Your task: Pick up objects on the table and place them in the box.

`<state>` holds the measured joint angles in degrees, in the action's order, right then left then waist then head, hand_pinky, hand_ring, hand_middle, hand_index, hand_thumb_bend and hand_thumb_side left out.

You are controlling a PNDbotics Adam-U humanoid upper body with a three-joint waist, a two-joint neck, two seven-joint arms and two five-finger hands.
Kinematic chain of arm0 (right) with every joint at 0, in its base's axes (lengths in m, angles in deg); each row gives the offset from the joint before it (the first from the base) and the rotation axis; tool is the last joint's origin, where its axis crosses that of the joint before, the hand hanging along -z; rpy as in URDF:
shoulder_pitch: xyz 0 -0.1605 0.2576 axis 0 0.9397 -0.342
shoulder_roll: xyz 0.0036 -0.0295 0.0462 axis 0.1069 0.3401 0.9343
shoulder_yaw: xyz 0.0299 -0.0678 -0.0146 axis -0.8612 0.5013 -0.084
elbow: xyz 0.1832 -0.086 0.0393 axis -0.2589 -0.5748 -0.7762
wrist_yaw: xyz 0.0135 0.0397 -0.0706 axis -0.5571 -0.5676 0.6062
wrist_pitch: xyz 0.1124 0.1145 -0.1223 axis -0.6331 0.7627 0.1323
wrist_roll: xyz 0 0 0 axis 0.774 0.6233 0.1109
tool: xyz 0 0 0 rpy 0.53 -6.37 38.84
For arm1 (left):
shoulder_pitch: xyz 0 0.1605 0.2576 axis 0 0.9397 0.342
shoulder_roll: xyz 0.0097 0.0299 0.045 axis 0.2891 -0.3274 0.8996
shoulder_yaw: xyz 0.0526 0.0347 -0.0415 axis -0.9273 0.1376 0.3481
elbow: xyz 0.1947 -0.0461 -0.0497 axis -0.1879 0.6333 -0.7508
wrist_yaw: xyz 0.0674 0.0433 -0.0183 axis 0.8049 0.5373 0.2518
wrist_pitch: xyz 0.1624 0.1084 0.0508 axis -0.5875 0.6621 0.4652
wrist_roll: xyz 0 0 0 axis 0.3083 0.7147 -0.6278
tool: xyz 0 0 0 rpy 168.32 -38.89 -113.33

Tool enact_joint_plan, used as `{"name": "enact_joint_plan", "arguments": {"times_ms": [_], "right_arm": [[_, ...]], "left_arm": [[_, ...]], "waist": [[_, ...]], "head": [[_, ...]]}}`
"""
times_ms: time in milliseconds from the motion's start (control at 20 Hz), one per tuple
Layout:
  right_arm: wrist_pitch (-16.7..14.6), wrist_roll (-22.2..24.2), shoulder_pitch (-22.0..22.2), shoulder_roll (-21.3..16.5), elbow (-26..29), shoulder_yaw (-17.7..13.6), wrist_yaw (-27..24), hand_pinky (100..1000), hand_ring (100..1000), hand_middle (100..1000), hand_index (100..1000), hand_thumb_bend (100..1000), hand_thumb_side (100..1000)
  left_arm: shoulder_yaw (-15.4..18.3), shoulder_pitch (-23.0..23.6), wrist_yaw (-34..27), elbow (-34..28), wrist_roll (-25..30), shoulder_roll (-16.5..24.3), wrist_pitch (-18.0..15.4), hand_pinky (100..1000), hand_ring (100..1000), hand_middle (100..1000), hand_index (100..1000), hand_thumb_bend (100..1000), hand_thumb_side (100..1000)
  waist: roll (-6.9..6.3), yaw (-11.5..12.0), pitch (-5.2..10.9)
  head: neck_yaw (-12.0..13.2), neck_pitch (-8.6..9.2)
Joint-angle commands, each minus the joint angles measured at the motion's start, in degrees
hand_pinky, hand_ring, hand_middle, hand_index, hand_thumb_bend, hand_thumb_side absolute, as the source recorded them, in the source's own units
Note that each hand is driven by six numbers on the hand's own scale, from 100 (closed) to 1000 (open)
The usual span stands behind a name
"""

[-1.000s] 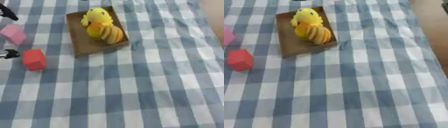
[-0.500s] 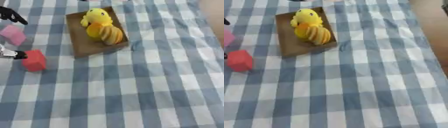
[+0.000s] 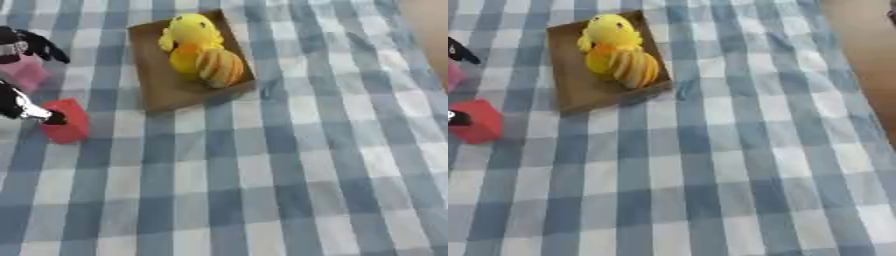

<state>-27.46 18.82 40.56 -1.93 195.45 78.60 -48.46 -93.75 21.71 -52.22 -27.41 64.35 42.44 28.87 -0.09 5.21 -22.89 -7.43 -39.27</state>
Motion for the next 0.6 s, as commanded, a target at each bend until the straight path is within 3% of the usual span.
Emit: {"name": "enact_joint_plan", "arguments": {"times_ms": [50, 600], "right_arm": [[0.40, -0.27, -0.48, -0.81, 0.84, -0.90, -0.43, 791, 756, 712, 813, 100, 619], [1.26, -0.32, 0.11, -0.33, 0.84, -0.77, -0.65, 790, 753, 708, 812, 100, 625]], "left_arm": [[0.17, -0.54, 0.62, -0.06, 0.45, 1.35, -0.68, 924, 890, 833, 875, 685, 435], [0.21, 1.37, 1.76, -2.97, 1.28, 2.49, -0.29, 900, 860, 774, 849, 709, 445]], "waist": [[-0.23, -0.08, 1.10], [-0.45, -0.08, 0.90]], "head": [[0.05, 0.04], [-0.07, 0.13]]}}
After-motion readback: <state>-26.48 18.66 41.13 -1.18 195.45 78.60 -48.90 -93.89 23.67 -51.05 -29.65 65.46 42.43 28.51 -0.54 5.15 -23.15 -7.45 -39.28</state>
